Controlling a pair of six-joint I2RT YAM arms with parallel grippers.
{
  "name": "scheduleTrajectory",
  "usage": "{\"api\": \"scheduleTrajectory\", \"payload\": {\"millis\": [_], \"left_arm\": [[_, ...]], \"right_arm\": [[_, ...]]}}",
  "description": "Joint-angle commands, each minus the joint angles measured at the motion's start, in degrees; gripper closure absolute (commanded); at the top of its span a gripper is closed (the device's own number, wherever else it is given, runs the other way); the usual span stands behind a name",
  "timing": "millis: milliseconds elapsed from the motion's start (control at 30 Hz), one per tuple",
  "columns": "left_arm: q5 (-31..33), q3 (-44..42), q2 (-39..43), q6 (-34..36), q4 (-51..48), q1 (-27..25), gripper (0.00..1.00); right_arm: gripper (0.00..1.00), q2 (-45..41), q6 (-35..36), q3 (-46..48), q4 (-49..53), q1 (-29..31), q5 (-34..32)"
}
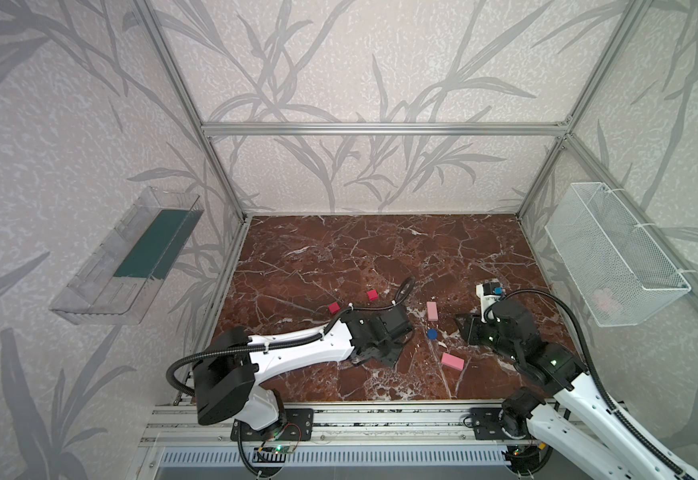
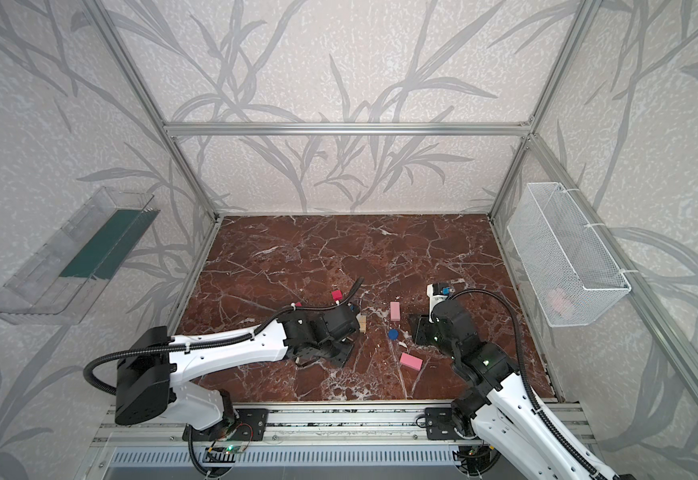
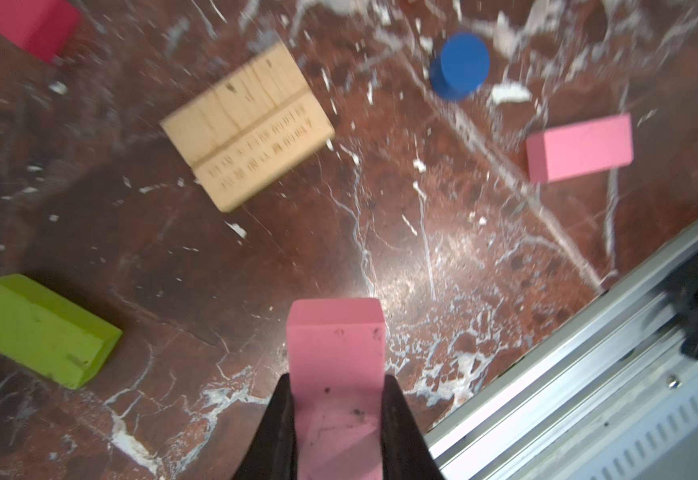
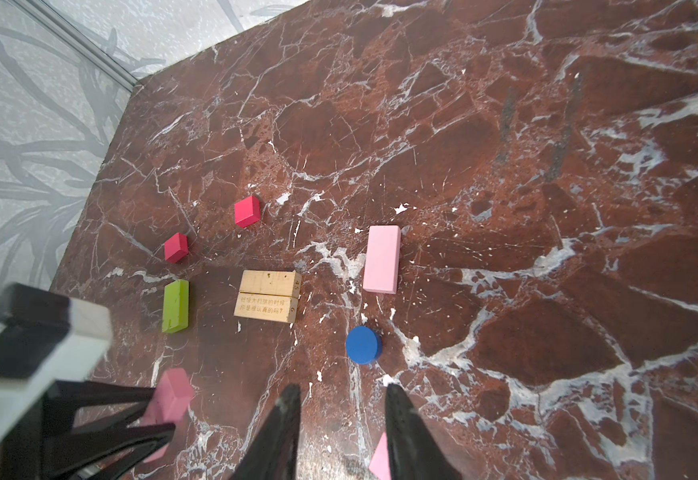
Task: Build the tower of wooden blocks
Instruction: 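Lift the pink block with the left gripper and carry it over the wood bars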
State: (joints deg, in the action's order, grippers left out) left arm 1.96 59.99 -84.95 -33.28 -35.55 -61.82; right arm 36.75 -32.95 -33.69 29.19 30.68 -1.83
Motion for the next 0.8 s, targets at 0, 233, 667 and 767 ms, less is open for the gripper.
{"api": "scheduleTrajectory", "payload": {"millis": [0, 233, 667, 767], "left_arm": [[4.67, 2.24, 1.36, -5.15, -0.58, 2.35, 1.00], [7.28, 6.41, -0.71, -7.92, -0.09, 7.22, 1.00], [1.06, 16.40, -15.45, -12.42, -5.76, 9.87, 1.00], [0.23, 18.05, -18.88, -13.48, -6.99, 10.23, 1.00]], "right_arm": [[0.64, 0.20, -0.27, 0.47, -1.91, -0.27, 0.90], [0.64, 1.13, -0.36, 0.56, -3.38, -0.31, 1.04], [0.64, 2.36, -0.27, 1.52, -5.67, -0.28, 1.63], [0.64, 2.46, -0.54, 2.34, -6.43, -0.40, 1.66]]}}
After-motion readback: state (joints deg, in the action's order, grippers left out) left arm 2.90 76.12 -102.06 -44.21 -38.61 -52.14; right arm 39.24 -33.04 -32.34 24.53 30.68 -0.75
